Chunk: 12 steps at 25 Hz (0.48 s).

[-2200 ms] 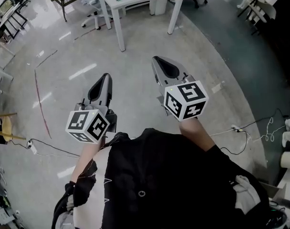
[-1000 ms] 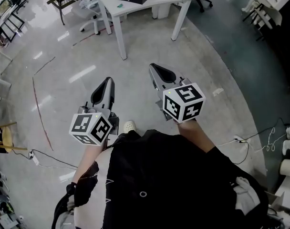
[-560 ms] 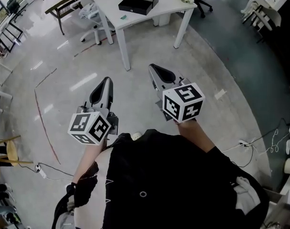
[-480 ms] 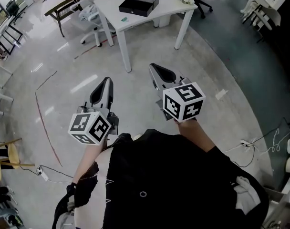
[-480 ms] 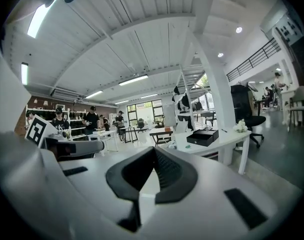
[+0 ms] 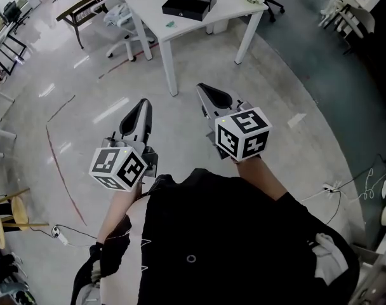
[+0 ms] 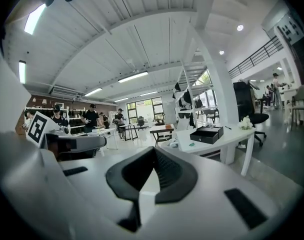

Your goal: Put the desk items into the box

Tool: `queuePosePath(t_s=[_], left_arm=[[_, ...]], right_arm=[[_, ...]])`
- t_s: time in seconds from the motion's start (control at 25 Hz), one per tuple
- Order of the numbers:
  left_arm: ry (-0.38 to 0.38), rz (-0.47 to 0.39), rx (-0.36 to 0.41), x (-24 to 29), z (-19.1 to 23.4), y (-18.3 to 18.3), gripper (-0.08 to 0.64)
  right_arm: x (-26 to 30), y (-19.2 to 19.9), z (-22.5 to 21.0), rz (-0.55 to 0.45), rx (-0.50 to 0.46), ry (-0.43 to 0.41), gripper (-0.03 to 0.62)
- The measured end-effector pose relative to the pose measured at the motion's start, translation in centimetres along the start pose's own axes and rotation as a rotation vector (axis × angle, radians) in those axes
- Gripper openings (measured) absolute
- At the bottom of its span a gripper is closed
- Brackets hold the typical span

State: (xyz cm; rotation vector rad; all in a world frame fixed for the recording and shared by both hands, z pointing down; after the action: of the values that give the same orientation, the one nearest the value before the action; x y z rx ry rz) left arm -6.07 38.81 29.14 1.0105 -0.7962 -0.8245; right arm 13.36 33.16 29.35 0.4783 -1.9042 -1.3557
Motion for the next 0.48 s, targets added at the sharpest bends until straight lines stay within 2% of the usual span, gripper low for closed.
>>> queuePosePath(t_s=[0.2,0.48], left_arm=[[0.007,0.035,-0.019,0.3,1.0,1.3,0.009],[-0.033,0.041,-0.063,1.5,2.9,2.0,0.009]], right_arm=[[1.4,0.9,0.0,0.048,0.002,0.002,0.006],[3.5,1.4,-1.0,0.084,-0.001,-0.015,0.005]])
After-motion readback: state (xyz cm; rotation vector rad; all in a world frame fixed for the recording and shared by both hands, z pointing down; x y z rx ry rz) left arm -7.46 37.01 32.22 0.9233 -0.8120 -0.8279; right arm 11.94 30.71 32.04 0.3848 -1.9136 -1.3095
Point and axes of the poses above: the fingertips, and each gripper's own axes: x forward along the fingers, z to its left, y out of its underside, the point moved 6 cm from there along -x, backward along the fingers, and after that the axes turned 10 degrees about z, right-handed, at the moved point
